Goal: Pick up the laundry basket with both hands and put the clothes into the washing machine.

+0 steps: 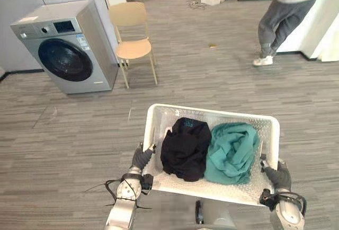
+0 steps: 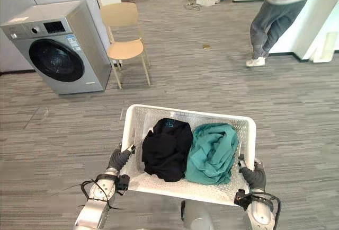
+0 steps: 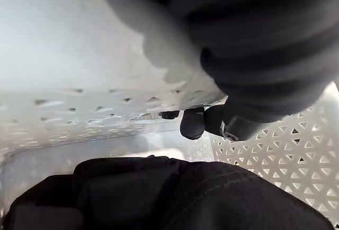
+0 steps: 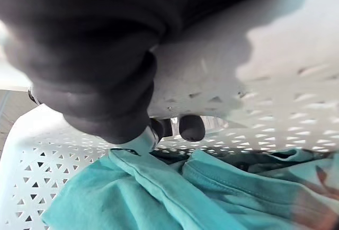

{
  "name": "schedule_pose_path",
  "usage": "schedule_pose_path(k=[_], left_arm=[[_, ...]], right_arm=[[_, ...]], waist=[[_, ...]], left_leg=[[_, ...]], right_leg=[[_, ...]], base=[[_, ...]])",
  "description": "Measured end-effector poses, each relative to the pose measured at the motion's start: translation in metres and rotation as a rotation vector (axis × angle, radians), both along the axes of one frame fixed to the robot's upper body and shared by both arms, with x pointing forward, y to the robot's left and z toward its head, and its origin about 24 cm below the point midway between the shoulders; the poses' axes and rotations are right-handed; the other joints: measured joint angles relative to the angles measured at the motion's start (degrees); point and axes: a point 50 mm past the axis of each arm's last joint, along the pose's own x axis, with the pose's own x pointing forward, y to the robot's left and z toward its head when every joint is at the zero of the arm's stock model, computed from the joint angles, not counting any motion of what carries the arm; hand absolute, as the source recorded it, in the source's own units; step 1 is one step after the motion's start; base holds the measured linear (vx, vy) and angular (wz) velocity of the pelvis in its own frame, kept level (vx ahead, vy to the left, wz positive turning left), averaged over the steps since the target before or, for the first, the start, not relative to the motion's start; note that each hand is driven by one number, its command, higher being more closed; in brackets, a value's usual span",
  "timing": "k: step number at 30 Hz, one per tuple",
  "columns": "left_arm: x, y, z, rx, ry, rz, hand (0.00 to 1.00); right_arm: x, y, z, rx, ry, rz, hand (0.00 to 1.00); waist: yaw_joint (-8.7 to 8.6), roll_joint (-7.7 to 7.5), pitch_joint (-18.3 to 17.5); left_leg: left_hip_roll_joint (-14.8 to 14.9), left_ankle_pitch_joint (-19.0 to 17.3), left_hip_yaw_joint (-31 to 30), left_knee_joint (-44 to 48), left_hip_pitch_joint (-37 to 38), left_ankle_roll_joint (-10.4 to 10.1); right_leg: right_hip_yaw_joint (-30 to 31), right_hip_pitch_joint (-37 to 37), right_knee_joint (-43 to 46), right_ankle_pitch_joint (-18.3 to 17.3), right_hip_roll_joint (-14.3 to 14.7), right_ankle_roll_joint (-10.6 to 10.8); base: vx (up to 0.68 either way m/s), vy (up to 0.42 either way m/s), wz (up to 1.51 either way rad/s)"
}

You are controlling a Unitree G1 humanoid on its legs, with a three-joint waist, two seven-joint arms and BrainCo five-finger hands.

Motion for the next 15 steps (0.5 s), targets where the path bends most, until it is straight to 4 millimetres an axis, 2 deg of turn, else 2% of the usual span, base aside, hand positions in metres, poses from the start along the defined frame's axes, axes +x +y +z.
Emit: schedule_pose_path(k=[2,3,4,5,6,7,8,9,10,12,13,14,15], left_arm=[[-0.002,0.002,-0.001,0.001,0.002,0.006,1.0],[-0.003,0.003,-0.002,0.001,0.003,0.012,1.0],[-0.003,0.004,-0.001,-0.001,-0.001,0.017,1.0],[-0.004,0.006,-0.002,-0.01,-0.003,0.027,1.0],[-0.005,0.007,-0.002,-0.015,-0.001,0.034,1.0],[-0.007,0.01,-0.003,-0.021,0.003,0.048,1.0],[-0.008,0.011,-0.004,-0.024,0.006,0.05,1.0],[-0.011,0.01,-0.006,-0.025,0.013,0.052,1.0],[-0.016,0.012,-0.012,-0.02,0.041,0.057,1.0],[-0.021,0.009,-0.017,-0.003,0.073,0.022,1.0],[-0.023,0.01,-0.018,0.0,0.079,0.021,1.0],[-0.026,0.011,-0.02,0.0,0.092,0.027,1.0],[-0.027,0.011,-0.021,0.001,0.096,0.028,1.0]], right_arm=[[0.0,0.002,-0.001,0.007,0.006,0.009,1.0],[0.0,0.003,-0.001,0.007,0.007,0.014,1.0],[-0.001,0.005,0.0,0.007,0.0,0.013,1.0],[-0.002,0.006,0.0,0.015,-0.005,0.017,1.0],[-0.002,0.007,-0.001,0.021,-0.003,0.024,1.0],[-0.002,0.009,-0.001,0.018,0.0,0.044,1.0],[-0.003,0.01,-0.001,0.014,0.002,0.049,1.0],[-0.004,0.009,-0.001,0.009,0.005,0.051,1.0],[-0.009,0.011,-0.006,0.023,0.035,0.046,1.0],[-0.022,0.01,-0.012,0.032,0.078,0.022,1.0],[-0.023,0.011,-0.013,0.035,0.082,0.02,1.0],[-0.025,0.011,-0.017,0.043,0.099,0.018,1.0],[-0.026,0.012,-0.019,0.052,0.109,0.018,1.0]], waist=[[1.57,1.04,0.21],[1.8,0.94,0.24],[2.29,0.43,0.32],[2.78,-0.11,0.5],[2.95,-0.27,0.43],[3.08,-0.49,0.27],[3.08,-0.56,0.23],[2.9,-0.49,0.25],[2.46,-2.21,-0.37],[1.93,-4.39,-2.6],[1.86,-4.86,-2.83],[2.29,-5.66,-3.05],[1.94,-4.98,-2.65]], left_leg=[[1.79,-0.84,-0.68,12.34,-6.89,0.15],[2.13,-1.87,-0.01,13.81,-8.95,0.32],[2.91,-4.22,1.76,12.85,-11.92,1.87],[4.15,-7.17,4.97,6.09,-14.04,3.87],[4.46,-8.38,6.49,1.29,-14.56,4.27],[3.99,-9.9,9.19,-12.54,-14.35,4.07],[2.69,-9.29,11.08,-24.07,-12.84,3.88],[1.47,-6.61,12.06,-33.35,-11.47,3.87],[-0.36,-8.24,13.09,-36.08,-9.35,2.02],[-3.8,-8.26,14.71,-40.6,-7.43,2.06],[-4.38,-8.19,15.19,-42.04,-6.81,2.1],[-4.9,-7.94,16.05,-45.4,-4.38,2.31],[-4.06,-7.89,15.93,-46.47,-2.94,2.34]], right_leg=[[0.85,6.67,-4.83,-0.3,1.59,-0.51],[1.18,8.72,-6.5,-0.3,1.58,-0.5],[1.59,11.92,-9.77,-0.29,1.06,-0.5],[2.89,14.82,-12.56,-0.29,0.66,-0.48],[3.3,15.73,-13.5,-0.33,0.41,-0.39],[3.76,16.82,-14.45,-0.83,-0.17,0.49],[3.95,16.95,-14.01,-1.73,-0.63,1.95],[4.18,16.94,-12.6,-3.44,-1.0,4.05],[5.18,16.82,-10.31,-5.1,-2.73,5.71],[6.21,15.64,-8.6,-4.59,-5.3,6.67],[6.28,15.49,-8.44,-4.19,-5.48,7.39],[7.36,13.16,-3.62,-2.22,-5.03,10.41],[8.98,10.2,1.14,-2.02,-4.39,10.21]], base=[[0.54,-0.034,-0.41],[0.45,0.01,-0.38],[0.5,0.024,-0.27],[0.39,0.029,-0.29],[0.38,0.056,-0.4],[0.37,0.091,-0.44],[0.37,0.108,-0.51],[0.38,0.144,-0.44],[0.41,0.159,-0.15],[0.42,0.158,0.05],[0.38,0.118,-0.16],[0.39,0.106,-0.18],[0.26,0.031,-0.16]])
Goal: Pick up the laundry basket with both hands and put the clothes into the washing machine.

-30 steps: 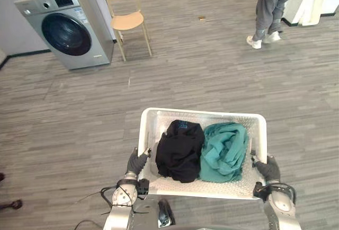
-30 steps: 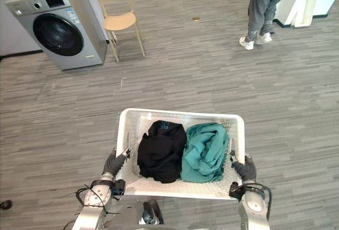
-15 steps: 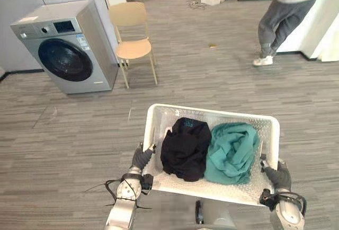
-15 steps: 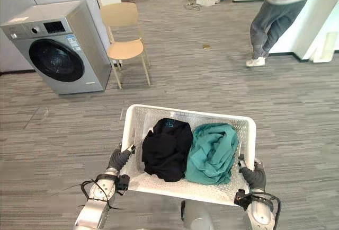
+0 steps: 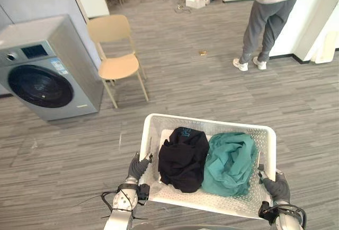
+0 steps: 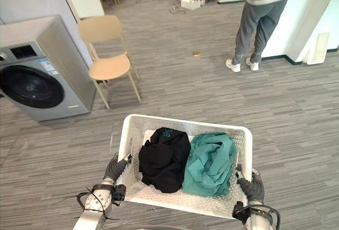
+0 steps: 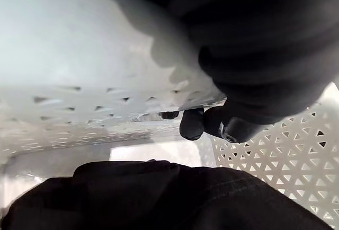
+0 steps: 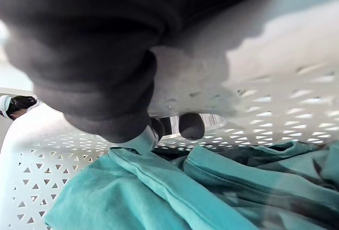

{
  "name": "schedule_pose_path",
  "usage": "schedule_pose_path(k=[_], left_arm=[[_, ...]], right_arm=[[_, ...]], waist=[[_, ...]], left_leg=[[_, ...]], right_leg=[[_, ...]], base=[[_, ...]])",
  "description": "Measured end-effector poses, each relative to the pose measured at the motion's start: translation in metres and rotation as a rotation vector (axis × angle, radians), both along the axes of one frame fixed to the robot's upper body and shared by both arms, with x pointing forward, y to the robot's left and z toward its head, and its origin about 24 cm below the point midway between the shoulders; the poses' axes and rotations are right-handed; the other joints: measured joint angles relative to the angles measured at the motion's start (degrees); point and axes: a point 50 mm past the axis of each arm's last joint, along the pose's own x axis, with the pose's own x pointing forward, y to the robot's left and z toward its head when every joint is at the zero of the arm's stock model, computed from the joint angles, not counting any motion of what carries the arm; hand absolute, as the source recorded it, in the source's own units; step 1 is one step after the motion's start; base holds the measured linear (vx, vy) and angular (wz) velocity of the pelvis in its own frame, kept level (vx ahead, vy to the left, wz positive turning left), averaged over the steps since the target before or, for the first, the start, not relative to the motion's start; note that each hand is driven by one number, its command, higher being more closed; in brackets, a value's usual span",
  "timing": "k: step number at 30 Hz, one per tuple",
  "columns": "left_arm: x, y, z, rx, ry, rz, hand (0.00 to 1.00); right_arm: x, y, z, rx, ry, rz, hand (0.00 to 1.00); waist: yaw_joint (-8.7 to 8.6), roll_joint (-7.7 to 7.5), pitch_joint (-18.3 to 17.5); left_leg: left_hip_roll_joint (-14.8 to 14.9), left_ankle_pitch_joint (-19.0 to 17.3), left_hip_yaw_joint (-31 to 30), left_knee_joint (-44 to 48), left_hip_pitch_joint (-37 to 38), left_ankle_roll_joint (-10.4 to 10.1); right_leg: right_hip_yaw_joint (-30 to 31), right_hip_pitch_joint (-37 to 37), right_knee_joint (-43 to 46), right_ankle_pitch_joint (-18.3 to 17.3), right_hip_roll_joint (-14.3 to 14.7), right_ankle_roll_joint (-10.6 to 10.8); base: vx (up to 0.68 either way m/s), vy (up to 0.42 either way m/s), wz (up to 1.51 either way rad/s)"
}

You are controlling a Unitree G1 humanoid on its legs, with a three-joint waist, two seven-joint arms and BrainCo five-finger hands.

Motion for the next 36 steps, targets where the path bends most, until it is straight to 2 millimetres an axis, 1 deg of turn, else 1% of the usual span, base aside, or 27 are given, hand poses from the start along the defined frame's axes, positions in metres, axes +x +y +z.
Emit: schedule_pose_path(k=[1,2,3,4,7,9,10,11,14,15,17,18,20,22,23,26,28,29,30,31,32,33,34,35,36], left_arm=[[0.0,0.0,-0.001,0.0,0.005,0.002,1.0],[-0.001,0.004,-0.003,0.004,0.011,0.016,1.0],[-0.001,0.006,-0.002,0.007,0.005,0.024,1.0],[-0.006,0.0,-0.017,0.003,0.071,0.003,1.0],[-0.006,0.0,-0.017,0.003,0.071,0.003,1.0],[-0.006,0.0,-0.018,0.003,0.075,0.001,1.0],[-0.007,-0.001,-0.02,0.003,0.086,-0.003,1.0],[-0.007,-0.002,-0.023,0.004,0.099,-0.008,1.0],[-0.005,-0.007,-0.029,0.014,0.127,-0.059,1.0],[-0.003,-0.01,-0.03,0.015,0.132,-0.083,1.0],[0.0,-0.013,-0.037,0.02,0.162,-0.125,1.0],[0.002,-0.012,-0.041,0.028,0.181,-0.142,1.0],[0.003,-0.01,-0.044,0.04,0.199,-0.162,1.0],[0.01,-0.009,-0.041,0.036,0.186,-0.163,1.0],[0.012,-0.009,-0.04,0.036,0.181,-0.165,1.0],[0.015,-0.009,-0.038,0.017,0.172,-0.156,1.0],[0.021,-0.009,-0.035,0.016,0.152,-0.151,1.0],[0.023,-0.008,-0.034,0.016,0.147,-0.149,1.0],[0.026,-0.01,-0.03,0.013,0.128,-0.152,1.0],[0.029,-0.01,-0.025,0.012,0.106,-0.156,1.0],[0.036,-0.021,-0.017,-0.021,0.065,-0.155,1.0],[0.039,-0.022,-0.015,-0.042,0.052,-0.121,1.0],[0.041,-0.021,-0.013,-0.045,0.044,-0.111,1.0],[0.043,-0.015,-0.01,-0.038,0.029,-0.087,1.0],[0.046,-0.002,-0.006,-0.018,0.008,-0.049,1.0]], right_arm=[[0.0,0.0,0.0,0.001,0.001,0.004,1.0],[0.004,0.002,-0.001,0.001,-0.002,0.017,1.0],[0.005,0.005,-0.003,0.012,-0.004,0.019,1.0],[0.004,-0.002,-0.026,0.034,0.085,0.0,1.0],[0.004,-0.003,-0.026,0.034,0.085,0.0,1.0],[0.003,-0.003,-0.026,0.034,0.089,-0.003,1.0],[0.001,-0.005,-0.029,0.037,0.101,-0.012,1.0],[-0.002,-0.005,-0.033,0.043,0.115,-0.018,1.0],[-0.014,-0.01,-0.043,0.076,0.158,-0.066,1.0],[-0.02,-0.012,-0.046,0.092,0.17,-0.088,1.0],[-0.031,-0.013,-0.053,0.117,0.194,-0.114,1.0],[-0.036,-0.011,-0.06,0.148,0.218,-0.131,1.0],[-0.04,-0.009,-0.065,0.17,0.236,-0.147,1.0],[-0.034,-0.007,-0.065,0.185,0.221,-0.145,1.0],[-0.033,-0.008,-0.065,0.186,0.216,-0.145,1.0],[-0.02,-0.01,-0.065,0.182,0.203,-0.13,1.0],[-0.008,-0.011,-0.063,0.182,0.181,-0.121,1.0],[-0.005,-0.011,-0.062,0.181,0.174,-0.119,1.0],[-0.001,-0.013,-0.06,0.177,0.158,-0.121,1.0],[0.003,-0.016,-0.058,0.174,0.141,-0.131,1.0],[0.009,-0.027,-0.049,0.136,0.102,-0.145,1.0],[0.022,-0.031,-0.04,0.104,0.07,-0.118,1.0],[0.025,-0.031,-0.037,0.096,0.055,-0.109,1.0],[0.033,-0.025,-0.036,0.101,0.043,-0.079,1.0],[0.045,-0.013,-0.034,0.126,0.018,-0.05,1.0]], waist=[[-0.18,0.58,0.09],[-0.35,1.15,-1.09],[-0.37,0.29,-1.8],[0.08,0.84,-1.54],[0.07,0.83,-1.54],[-0.37,0.62,-1.53],[-0.58,0.22,-1.72],[-0.86,0.28,-2.16],[-1.27,0.25,-2.86],[-1.48,0.2,-2.89],[-2.05,-0.32,-2.98],[-2.68,-0.71,-3.03],[-2.68,-1.36,-2.9],[-2.66,-2.6,-2.89],[-2.63,-2.78,-3.06],[-2.27,-2.72,-3.14],[-1.02,-2.58,-3.08],[-0.99,-2.63,-3.06],[-0.87,-2.78,-3.02],[-0.87,-3.44,-2.85],[-0.94,-2.49,-1.81],[-0.92,-0.91,-0.13],[-0.83,0.25,0.26],[-0.69,0.96,0.81],[-0.33,1.2,1.6]], left_leg=[[0.41,0.01,-0.07,-0.9,1.01,-0.01],[0.96,-0.01,0.16,-2.82,2.86,-0.03],[0.35,-0.04,0.61,-3.2,3.57,-0.12],[-7.53,6.21,-2.11,-15.33,4.19,-1.47],[-7.53,6.21,-2.11,-15.33,4.19,-1.47],[-7.52,6.21,-2.11,-15.34,4.2,-1.48],[-7.49,6.21,-2.17,-15.37,4.13,-1.48],[-7.41,6.22,-2.24,-15.43,4.07,-1.48],[-7.21,6.54,-2.26,-16.32,3.8,-1.96],[-7.21,7.26,-2.31,-17.33,3.81,-1.57],[-7.27,8.44,-2.64,-18.82,3.89,-1.51],[-7.13,8.59,-2.83,-18.88,3.82,-1.46],[-6.8,8.7,-2.81,-19.18,3.64,-1.61],[-6.43,8.93,-2.96,-19.24,2.36,-1.69],[-6.43,8.93,-3.04,-19.24,1.88,-1.69],[-6.64,8.93,-2.93,-19.23,0.17,-1.67],[-7.02,8.73,-3.63,-19.2,-2.13,-1.54],[-7.44,8.62,-4.48,-19.21,-2.74,-1.68],[-8.89,8.54,-7.0,-19.21,-4.03,-1.74],[-10.58,8.38,-8.62,-18.88,-4.89,-1.46],[-12.62,3.78,-11.57,-9.79,-7.34,3.01],[-12.82,2.16,-14.41,-7.73,-8.11,3.01],[-12.81,1.41,-16.35,-7.65,-6.77,4.1],[-12.47,0.77,-18.12,-8.09,-4.93,5.06],[-12.09,0.23,-19.33,-8.18,-3.56,5.92]], right_leg=[[0.35,-0.47,-0.59,-2.14,0.35,-0.82],[0.57,-1.0,-10.8,-2.86,-0.48,-1.39],[0.55,-0.69,-19.1,1.81,-1.63,-1.39],[1.83,2.95,-24.88,6.92,-6.99,2.6],[1.83,2.94,-24.88,6.92,-6.99,2.61],[1.87,2.97,-25.03,6.92,-6.98,2.6],[1.9,3.07,-25.38,6.99,-6.98,2.5],[1.94,3.13,-26.03,7.26,-6.93,2.48],[1.93,3.35,-27.48,8.1,-6.65,2.38],[1.86,3.29,-28.2,8.61,-6.46,2.33],[1.32,3.28,-29.03,9.08,-6.28,2.24],[0.63,3.35,-29.06,9.13,-6.19,2.16],[0.48,3.19,-29.25,9.48,-5.84,1.65],[0.55,2.45,-30.09,10.05,-5.59,1.66],[0.53,1.88,-30.0,10.06,-5.58,1.67],[0.81,0.15,-30.1,10.85,-5.72,1.81],[0.1,-1.04,-30.47,11.49,-6.17,2.15],[-0.78,-1.04,-30.65,11.48,-6.71,2.16],[-3.39,-0.98,-30.76,11.05,-8.17,2.78],[-5.99,-0.78,-30.73,10.36,-10.01,3.76],[-9.79,-1.58,-24.8,9.64,-12.45,4.83],[-10.93,-5.58,-12.5,10.49,-13.13,1.92],[-10.59,-8.92,-4.03,13.66,-13.04,-2.69],[-9.83,-12.93,5.27,16.97,-12.65,-5.54],[-10.32,-15.59,9.35,12.42,-11.19,-4.71]], base=[[0.28,-0.038,-0.15],[0.25,-0.082,-0.18],[0.21,-0.07,-0.17],[0.06,-0.026,-0.04],[0.0,0.0,0.0],[0.0,0.0,0.0],[0.0,0.0,0.0],[0.0,0.0,0.0],[0.0,0.0,0.0],[0.0,0.0,0.0],[-0.02,-0.034,0.07],[-0.04,-0.042,0.07],[-0.04,-0.034,0.0],[-0.07,-0.033,0.03],[-0.06,-0.024,0.05],[-0.04,-0.008,-0.02],[-0.04,0.005,0.14],[-0.04,0.034,0.57],[-0.03,0.085,0.9],[0.06,0.167,1.61],[0.06,0.198,1.73],[0.07,0.227,1.71],[0.08,0.221,1.2],[0.16,0.226,0.88],[0.18,0.175,0.55]])
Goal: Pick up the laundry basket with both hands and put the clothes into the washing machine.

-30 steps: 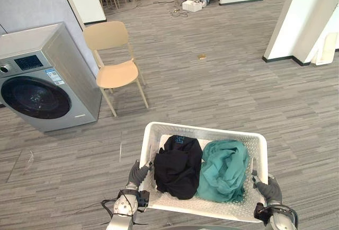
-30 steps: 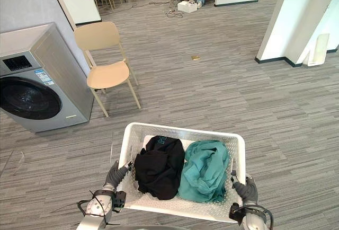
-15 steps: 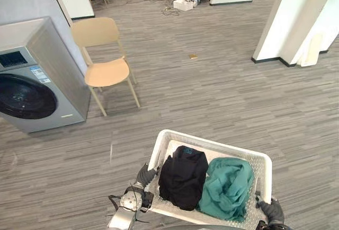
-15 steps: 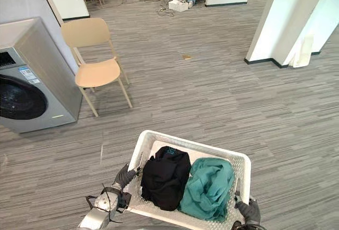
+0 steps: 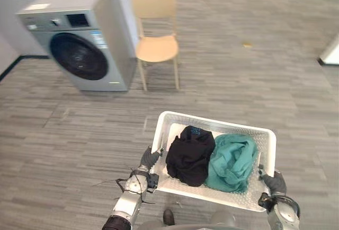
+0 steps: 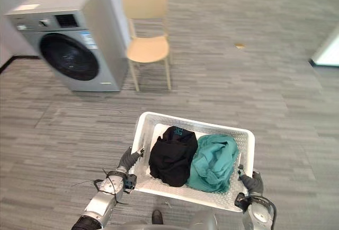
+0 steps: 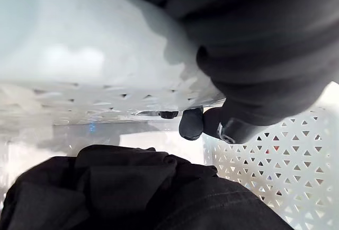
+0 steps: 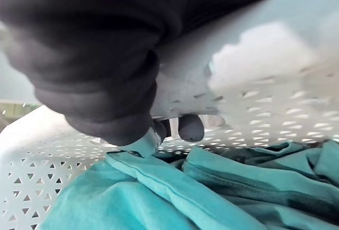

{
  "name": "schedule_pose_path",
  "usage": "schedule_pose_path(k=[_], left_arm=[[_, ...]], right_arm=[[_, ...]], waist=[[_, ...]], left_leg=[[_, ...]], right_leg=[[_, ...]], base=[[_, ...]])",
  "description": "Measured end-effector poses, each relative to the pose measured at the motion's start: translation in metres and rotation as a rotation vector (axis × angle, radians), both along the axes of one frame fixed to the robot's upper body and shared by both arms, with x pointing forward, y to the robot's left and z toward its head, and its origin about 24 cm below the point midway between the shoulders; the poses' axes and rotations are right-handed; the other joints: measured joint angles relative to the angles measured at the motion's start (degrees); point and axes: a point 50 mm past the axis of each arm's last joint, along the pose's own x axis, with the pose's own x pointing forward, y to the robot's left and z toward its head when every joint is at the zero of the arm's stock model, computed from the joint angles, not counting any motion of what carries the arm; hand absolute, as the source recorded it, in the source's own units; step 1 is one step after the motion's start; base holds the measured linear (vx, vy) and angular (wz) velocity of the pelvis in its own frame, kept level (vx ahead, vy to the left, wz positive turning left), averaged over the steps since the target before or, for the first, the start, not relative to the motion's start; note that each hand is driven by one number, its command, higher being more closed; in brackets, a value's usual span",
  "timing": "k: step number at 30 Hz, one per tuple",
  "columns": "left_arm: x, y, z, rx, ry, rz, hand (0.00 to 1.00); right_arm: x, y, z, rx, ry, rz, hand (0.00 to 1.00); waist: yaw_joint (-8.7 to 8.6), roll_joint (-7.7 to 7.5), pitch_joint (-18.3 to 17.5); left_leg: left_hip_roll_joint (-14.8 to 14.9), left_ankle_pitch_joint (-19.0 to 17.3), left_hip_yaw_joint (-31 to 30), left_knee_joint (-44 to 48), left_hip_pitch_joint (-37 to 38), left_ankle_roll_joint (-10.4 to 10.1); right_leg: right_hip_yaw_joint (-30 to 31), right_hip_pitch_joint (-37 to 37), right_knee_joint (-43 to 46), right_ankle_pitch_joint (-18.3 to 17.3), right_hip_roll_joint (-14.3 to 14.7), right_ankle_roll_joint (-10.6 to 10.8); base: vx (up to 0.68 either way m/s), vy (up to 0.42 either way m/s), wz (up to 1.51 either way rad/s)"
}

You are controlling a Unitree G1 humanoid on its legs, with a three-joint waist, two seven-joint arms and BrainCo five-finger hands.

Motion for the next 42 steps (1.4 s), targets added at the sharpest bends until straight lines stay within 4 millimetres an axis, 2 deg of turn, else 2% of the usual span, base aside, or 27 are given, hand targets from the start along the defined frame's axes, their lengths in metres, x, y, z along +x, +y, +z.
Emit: schedule_pose_path(k=[2,3,5,6,8,9,11,12,13,16,18,20,21,22,23,24,25,27,28,30,31,33,36,38,40,41,42], left_arm=[[0.004,0.015,0.007,0.01,-0.039,0.045,1.0],[0.009,0.017,0.011,0.008,-0.06,0.049,1.0],[0.012,0.018,0.014,0.007,-0.075,0.052,1.0],[0.013,0.017,0.015,0.005,-0.076,0.051,1.0],[0.01,0.013,0.011,-0.008,-0.058,0.051,1.0],[0.005,0.01,0.006,-0.016,-0.035,0.05,1.0],[-0.004,0.006,0.002,-0.038,-0.012,0.057,1.0],[-0.01,0.002,0.0,-0.062,-0.005,0.067,1.0],[-0.014,0.003,0.001,-0.077,-0.007,0.085,1.0],[-0.015,0.007,0.007,-0.087,-0.036,0.108,1.0],[-0.013,0.007,0.012,-0.095,-0.064,0.117,1.0],[-0.012,0.008,0.013,-0.112,-0.074,0.138,1.0],[-0.013,0.008,0.014,-0.116,-0.077,0.144,1.0],[-0.014,0.006,0.013,-0.124,-0.077,0.144,1.0],[-0.017,0.003,0.011,-0.136,-0.069,0.148,1.0],[-0.02,0.002,0.008,-0.139,-0.055,0.152,1.0],[-0.023,0.004,-0.002,-0.129,-0.011,0.16,1.0],[-0.029,0.006,-0.011,-0.105,0.047,0.151,1.0],[-0.03,0.008,-0.012,-0.093,0.06,0.146,1.0],[-0.03,0.011,-0.012,-0.077,0.062,0.145,1.0],[-0.03,0.014,-0.012,-0.069,0.063,0.149,1.0],[-0.03,0.016,-0.012,-0.06,0.062,0.151,1.0],[-0.022,0.019,-0.006,-0.054,0.029,0.151,1.0],[-0.02,0.019,-0.007,-0.046,0.034,0.138,1.0],[-0.021,0.016,-0.013,-0.045,0.061,0.123,1.0],[-0.02,0.013,-0.014,-0.048,0.066,0.111,1.0],[-0.018,0.007,-0.014,-0.058,0.068,0.098,1.0]], right_arm=[[0.018,0.013,0.006,0.02,-0.047,0.039,1.0],[0.025,0.014,0.01,0.021,-0.067,0.045,1.0],[0.032,0.015,0.014,0.021,-0.088,0.05,1.0],[0.032,0.015,0.014,0.019,-0.088,0.05,1.0],[0.026,0.013,0.012,0.015,-0.075,0.038,1.0],[0.018,0.01,0.01,0.008,-0.058,0.029,1.0],[0.007,0.01,0.01,0.005,-0.051,0.018,1.0],[0.005,0.004,0.013,-0.021,-0.048,0.025,1.0],[0.008,0.004,0.02,-0.037,-0.071,0.043,1.0],[0.012,0.008,0.031,-0.05,-0.123,0.061,1.0],[0.018,0.008,0.037,-0.056,-0.157,0.067,1.0],[0.028,0.008,0.042,-0.063,-0.18,0.08,1.0],[0.03,0.008,0.044,-0.068,-0.184,0.087,1.0],[0.031,0.006,0.045,-0.08,-0.187,0.093,1.0],[0.032,0.003,0.043,-0.09,-0.177,0.099,1.0],[0.034,0.002,0.041,-0.091,-0.165,0.105,1.0],[0.032,0.003,0.029,-0.074,-0.113,0.102,1.0],[0.02,0.005,0.016,-0.052,-0.049,0.096,1.0],[0.018,0.007,0.011,-0.038,-0.03,0.095,1.0],[0.019,0.011,0.008,-0.022,-0.022,0.094,1.0],[0.02,0.013,0.004,-0.018,-0.007,0.104,1.0],[0.021,0.016,0.004,-0.019,-0.008,0.117,1.0],[0.031,0.018,0.01,-0.022,-0.045,0.125,1.0],[0.029,0.018,0.008,-0.016,-0.038,0.115,1.0],[0.022,0.016,0.003,-0.013,-0.007,0.098,1.0],[0.019,0.013,0.002,-0.015,-0.002,0.085,1.0],[0.018,0.009,0.003,-0.018,0.003,0.069,1.0]], waist=[[0.61,0.25,1.19],[0.79,-0.67,1.83],[0.74,-0.57,3.26],[0.51,-1.78,3.51],[-0.64,-1.45,3.8],[-1.62,0.04,3.62],[-3.07,0.44,4.33],[-2.5,2.99,4.47],[-0.56,3.76,4.66],[1.98,2.9,5.45],[3.74,1.63,5.77],[4.21,1.21,5.92],[4.28,0.85,6.07],[4.16,1.98,5.19],[4.19,2.75,4.39],[4.27,3.75,3.67],[3.97,2.78,2.66],[3.74,-0.28,1.4],[3.72,-1.68,1.55],[3.36,-2.53,1.97],[3.39,-2.39,2.75],[3.15,-1.2,3.06],[2.42,-0.64,2.89],[1.71,-0.44,3.04],[0.39,-0.64,2.95],[0.45,-0.11,2.88],[0.74,1.15,2.82]], left_leg=[[0.24,-0.67,-0.77,-0.33,0.57,0.39],[0.2,-1.08,-1.4,-0.58,1.19,0.4],[-0.8,-2.0,-2.52,-2.65,3.27,-0.93],[-2.03,-2.21,-3.26,-4.26,5.69,-1.14],[-2.97,-5.73,-5.3,-1.83,7.43,-0.59],[-2.14,-9.02,-6.8,1.95,8.48,-1.25],[-1.3,-12.95,-3.18,19.27,5.26,-2.8],[2.96,-10.37,-0.02,36.9,-0.61,-3.72],[6.58,-1.64,2.18,51.24,-5.82,-3.99],[11.22,-2.34,2.09,66.97,-14.25,-2.22],[12.46,-5.16,3.84,61.36,-18.24,-1.71],[12.36,-6.5,5.1,42.07,-20.33,-3.05],[12.22,-5.72,5.21,30.98,-19.81,-4.17],[10.36,-2.51,1.52,15.91,-18.17,-7.78],[10.72,-1.26,-1.92,10.03,-18.04,-9.84],[10.9,1.39,-2.96,10.13,-17.87,-9.8],[8.39,5.24,-2.7,15.11,-18.08,-6.68],[4.89,1.7,0.29,17.0,-16.38,-3.44],[3.16,0.34,2.17,16.89,-14.31,-1.96],[1.77,-1.35,3.42,14.57,-9.74,-0.2],[1.44,-1.84,4.14,11.57,-4.44,-0.02],[2.07,-2.04,4.78,6.38,3.16,-0.03],[3.6,-4.39,6.78,2.44,8.13,-0.94],[4.87,-6.14,6.86,2.75,9.76,-2.21],[6.08,-7.74,5.09,2.61,11.87,-4.67],[6.89,-8.17,4.61,2.49,12.25,-5.3],[8.44,-8.17,4.09,2.15,12.48,-5.87]], right_leg=[[-3.11,-4.18,-3.95,-3.46,3.28,0.67],[-5.11,-4.74,-9.77,-3.57,4.69,1.15],[-7.58,-5.38,-24.11,-0.86,8.14,3.21],[-6.8,-5.05,-32.44,2.81,10.26,4.02],[-3.04,-5.41,-34.09,5.26,13.26,1.44],[-3.07,-4.58,-32.45,6.31,15.47,-0.9],[-5.31,0.16,-30.49,5.26,16.12,-4.11],[-5.89,3.37,-30.23,4.29,18.15,-5.73],[-4.46,7.08,-30.76,2.24,20.15,-6.66],[-1.07,17.53,-35.28,-0.84,21.7,-6.59],[2.02,21.77,-37.4,-1.89,19.72,-6.1],[4.34,25.29,-38.92,-2.7,16.84,-5.91],[5.02,26.52,-38.98,-3.68,15.49,-5.19],[6.75,28.0,-39.01,-6.15,14.11,-3.18],[8.02,28.36,-38.92,-8.92,14.09,-1.11],[9.41,30.09,-38.56,-13.36,13.6,1.67],[10.73,31.17,-35.5,-15.86,10.77,2.57],[11.47,28.04,-25.58,-15.92,6.41,2.55],[12.67,23.39,-14.92,-13.43,4.76,5.38],[13.25,16.47,1.17,-5.76,3.84,7.6],[11.76,13.27,9.62,-6.38,3.54,5.81],[5.63,9.22,12.25,-8.98,3.47,1.37],[-1.95,1.16,-4.09,-10.02,4.54,1.46],[-2.77,0.65,-21.2,-5.69,6.27,2.19],[-1.82,3.23,-35.11,8.75,7.15,2.64],[-2.0,3.59,-35.38,10.85,8.04,1.07],[-2.85,3.14,-33.74,8.98,9.25,0.76]], base=[[0.18,0.13,0.28],[0.25,0.1,0.36],[0.3,0.038,0.38],[0.43,0.007,0.48],[0.51,-0.013,0.65],[0.62,-0.033,0.82],[0.64,-0.065,0.78],[0.78,-0.05,-0.01],[0.65,-0.019,-0.48],[0.62,0.011,-0.49],[0.61,0.087,-0.58],[0.51,0.171,-0.62],[0.54,0.277,-0.53],[0.54,0.317,-0.62],[0.69,0.469,-0.75],[0.46,0.365,-0.73],[0.59,0.427,-0.51],[0.65,0.375,-0.23],[0.6,0.323,-0.17],[0.49,0.273,-0.25],[0.43,0.214,-0.36],[0.38,0.148,-0.41],[0.3,0.02,-0.36],[0.32,-0.102,-0.06],[0.44,-0.2,0.28],[0.35,-0.202,0.27],[0.42,-0.259,0.24]])
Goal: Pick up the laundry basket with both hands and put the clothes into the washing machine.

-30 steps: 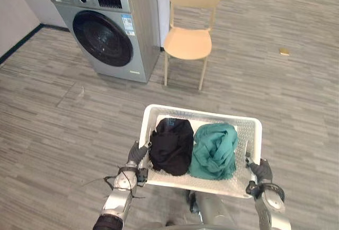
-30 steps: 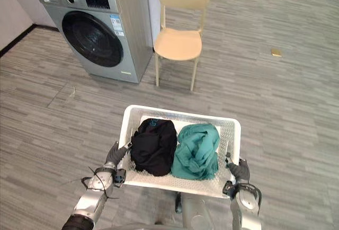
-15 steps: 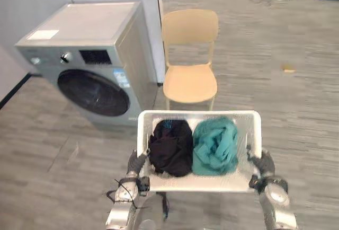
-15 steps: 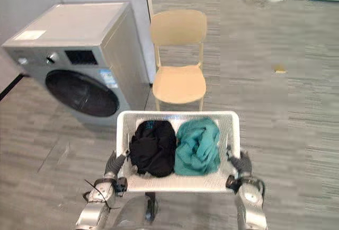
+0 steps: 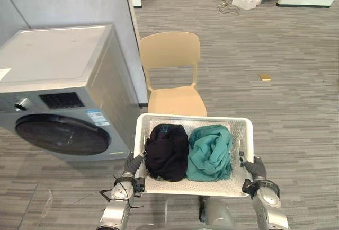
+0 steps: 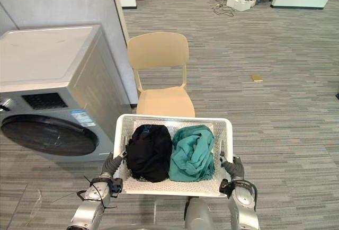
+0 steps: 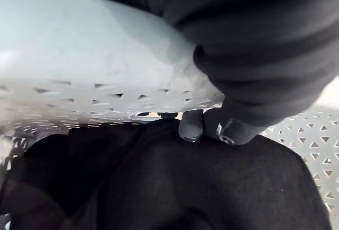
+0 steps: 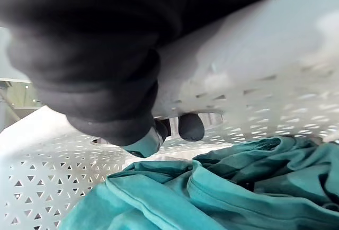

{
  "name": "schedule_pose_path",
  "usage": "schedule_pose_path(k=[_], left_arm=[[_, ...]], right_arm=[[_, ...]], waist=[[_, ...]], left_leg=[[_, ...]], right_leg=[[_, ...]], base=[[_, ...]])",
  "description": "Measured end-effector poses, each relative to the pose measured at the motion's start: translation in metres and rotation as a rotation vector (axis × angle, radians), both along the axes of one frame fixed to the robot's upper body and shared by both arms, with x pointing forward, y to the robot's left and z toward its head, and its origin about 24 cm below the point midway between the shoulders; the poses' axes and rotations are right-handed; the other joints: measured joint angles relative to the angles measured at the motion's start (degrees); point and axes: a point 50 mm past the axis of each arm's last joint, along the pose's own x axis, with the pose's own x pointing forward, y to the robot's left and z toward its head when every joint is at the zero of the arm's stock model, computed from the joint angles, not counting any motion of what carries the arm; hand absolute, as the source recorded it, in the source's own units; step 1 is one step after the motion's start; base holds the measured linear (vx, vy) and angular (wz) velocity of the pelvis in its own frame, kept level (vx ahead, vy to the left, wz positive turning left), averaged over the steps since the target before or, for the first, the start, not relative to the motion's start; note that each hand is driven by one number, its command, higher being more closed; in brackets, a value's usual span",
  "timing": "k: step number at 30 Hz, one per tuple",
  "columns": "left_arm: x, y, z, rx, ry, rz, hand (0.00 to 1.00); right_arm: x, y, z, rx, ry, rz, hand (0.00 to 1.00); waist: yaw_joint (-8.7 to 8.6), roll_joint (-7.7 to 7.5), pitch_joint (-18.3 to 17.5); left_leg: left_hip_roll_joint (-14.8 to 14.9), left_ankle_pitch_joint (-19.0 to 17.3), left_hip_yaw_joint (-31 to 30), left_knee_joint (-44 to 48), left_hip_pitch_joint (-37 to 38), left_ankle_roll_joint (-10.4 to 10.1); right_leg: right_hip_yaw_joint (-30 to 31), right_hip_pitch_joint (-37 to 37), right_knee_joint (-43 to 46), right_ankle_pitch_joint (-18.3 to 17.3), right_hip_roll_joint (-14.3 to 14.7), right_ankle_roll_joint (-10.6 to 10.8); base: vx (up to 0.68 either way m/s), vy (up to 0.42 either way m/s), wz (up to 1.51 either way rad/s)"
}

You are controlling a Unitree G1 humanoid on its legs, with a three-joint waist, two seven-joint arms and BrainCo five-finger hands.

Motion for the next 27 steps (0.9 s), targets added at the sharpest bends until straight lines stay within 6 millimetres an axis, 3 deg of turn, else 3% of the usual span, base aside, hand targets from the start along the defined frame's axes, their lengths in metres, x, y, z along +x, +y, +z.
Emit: schedule_pose_path(k=[1,3,5,6,7,8,9,10,11,12,14,15,16,17,18,21,23,24,26,27], left_arm=[[0.002,-0.003,0.001,-0.004,-0.004,-0.012,1.0],[-0.001,-0.007,-0.001,-0.01,0.008,-0.018,1.0],[-0.001,-0.008,-0.002,-0.017,0.011,-0.018,1.0],[-0.002,-0.008,-0.002,-0.023,0.01,-0.009,1.0],[-0.007,-0.005,-0.003,-0.036,0.013,0.02,1.0],[-0.01,-0.004,-0.004,-0.041,0.017,0.03,1.0],[-0.012,-0.004,-0.006,-0.049,0.025,0.037,1.0],[-0.013,-0.002,-0.006,-0.038,0.028,0.037,1.0],[-0.013,0.0,-0.006,-0.037,0.029,0.04,1.0],[-0.011,0.001,-0.006,-0.041,0.025,0.048,1.0],[-0.01,0.001,-0.005,-0.057,0.023,0.066,1.0],[-0.01,0.002,-0.007,-0.064,0.029,0.092,1.0],[-0.01,0.004,-0.009,-0.058,0.038,0.11,1.0],[-0.01,0.007,-0.013,-0.053,0.055,0.121,1.0],[-0.01,0.008,-0.013,-0.052,0.059,0.123,1.0],[0.008,0.025,-0.006,0.005,0.025,0.129,1.0],[0.033,0.04,0.007,0.016,-0.027,0.196,1.0],[0.042,0.044,0.012,0.024,-0.047,0.205,1.0],[0.07,0.052,0.033,0.036,-0.12,0.227,1.0],[0.09,0.057,0.051,0.029,-0.177,0.249,1.0]], right_arm=[[-0.002,-0.003,0.0,0.001,0.003,-0.016,1.0],[-0.007,-0.006,-0.001,-0.005,0.012,-0.026,1.0],[-0.011,-0.007,0.001,-0.012,0.007,-0.027,1.0],[-0.009,-0.007,0.004,-0.023,-0.005,-0.014,1.0],[-0.004,-0.006,0.008,-0.038,-0.016,0.017,1.0],[-0.002,-0.005,0.009,-0.043,-0.018,0.032,1.0],[0.001,-0.006,0.009,-0.055,-0.013,0.05,1.0],[0.005,-0.005,0.009,-0.054,-0.005,0.06,1.0],[0.01,-0.005,0.008,-0.058,0.002,0.07,1.0],[0.016,-0.005,0.009,-0.064,0.0,0.084,1.0],[0.026,-0.004,0.013,-0.073,-0.012,0.115,1.0],[0.034,-0.002,0.015,-0.079,-0.017,0.138,1.0],[0.038,0.001,0.015,-0.077,-0.012,0.151,1.0],[0.041,0.003,0.014,-0.078,-0.001,0.165,1.0],[0.042,0.004,0.014,-0.08,0.0,0.172,1.0],[0.064,0.02,0.017,-0.059,-0.019,0.192,1.0],[0.105,0.04,0.04,-0.08,-0.086,0.256,1.0],[0.115,0.044,0.048,-0.086,-0.106,0.267,1.0],[0.144,0.053,0.076,-0.098,-0.18,0.283,1.0],[0.163,0.059,0.099,-0.103,-0.239,0.286,1.0]], waist=[[0.08,0.12,0.01],[-0.01,0.08,0.03],[0.02,0.25,0.09],[0.53,0.84,0.12],[1.85,1.39,0.28],[2.59,1.24,0.46],[3.44,1.47,0.6],[3.49,0.76,0.95],[3.31,-0.01,1.03],[3.29,-0.57,1.03],[3.16,0.0,0.63],[3.23,0.77,0.54],[3.37,1.21,0.35],[3.35,2.74,-0.2],[3.3,3.93,-0.81],[3.54,1.3,-0.07],[4.58,1.42,2.19],[4.94,1.65,3.1],[4.98,2.8,5.31],[5.04,3.41,7.24]], left_leg=[[1.04,1.07,-0.94,0.42,-0.09,-1.63],[2.92,1.29,-3.03,5.85,-0.42,-1.45],[4.88,2.06,-5.68,20.7,-5.03,-0.39],[6.82,6.0,-6.65,32.9,-9.83,2.13],[8.53,13.8,-7.68,42.88,-14.61,4.13],[8.97,15.04,-8.61,47.46,-16.53,3.76],[9.03,13.08,-8.78,54.04,-20.45,2.81],[8.79,11.11,-6.62,54.48,-22.42,3.17],[8.66,9.43,-3.6,50.93,-23.9,3.13],[7.69,8.6,-1.41,41.29,-24.64,2.91],[4.77,8.99,-1.65,20.3,-23.07,1.33],[2.8,11.37,-4.45,8.55,-21.63,-1.62],[1.75,13.88,-5.61,3.69,-20.73,-2.72],[0.78,20.16,-6.06,-1.04,-19.4,-1.02],[0.56,22.08,-5.57,-2.05,-18.81,0.32],[-1.29,21.29,-2.97,-4.58,-17.52,1.04],[-2.27,21.3,-0.29,-6.23,-18.03,1.08],[-2.33,21.3,0.07,-6.28,-18.46,1.08],[-2.28,21.81,0.2,-6.15,-21.6,1.8],[-1.85,22.09,0.23,-5.7,-23.89,2.16]], right_leg=[[-1.27,-0.99,3.98,-3.37,0.14,-1.11],[-3.95,0.97,7.67,-7.71,0.35,-2.64],[-6.34,5.26,8.08,-11.69,1.38,-2.83],[-6.88,7.86,7.81,-13.28,3.0,-3.76],[-6.28,10.45,7.04,-14.8,5.02,-5.32],[-6.04,11.75,6.47,-15.3,5.85,-5.83],[-5.71,14.23,5.22,-15.85,6.32,-6.41],[-5.53,15.79,3.99,-15.57,5.77,-6.36],[-5.47,17.27,2.34,-15.43,5.08,-6.17],[-5.35,18.54,0.58,-15.17,4.14,-5.78],[-4.92,19.14,-0.84,-14.82,3.49,-5.13],[-3.91,19.03,-0.83,-14.95,3.71,-4.37],[-3.28,19.38,-0.83,-15.4,4.03,-3.62],[-2.88,20.61,-0.64,-16.34,5.11,-2.08],[-2.64,20.71,-0.38,-16.79,5.78,-1.39],[-0.31,19.18,1.06,-17.46,3.13,-0.45],[2.2,16.7,0.68,-17.45,1.68,0.28],[2.81,16.03,0.58,-17.37,1.55,0.41],[2.84,12.77,0.88,-17.33,1.51,0.48],[2.9,10.19,1.79,-17.33,1.85,0.48]], base=[[0.39,-0.265,0.34],[0.38,-0.333,0.54],[0.32,-0.324,0.5],[0.29,-0.262,-0.02],[0.29,-0.221,-0.25],[0.32,-0.161,-0.4],[0.32,-0.122,-0.23],[0.31,-0.124,-0.12],[0.3,-0.125,-0.06],[0.32,-0.102,-0.1],[0.42,-0.049,-0.21],[0.36,0.025,-0.36],[0.43,0.122,-0.42],[0.36,0.151,-0.34],[0.36,0.177,-0.11],[0.27,0.147,-0.21],[0.12,0.129,-0.6],[0.01,0.101,-0.41],[-0.05,0.059,-0.12],[-0.09,0.032,-0.06]])
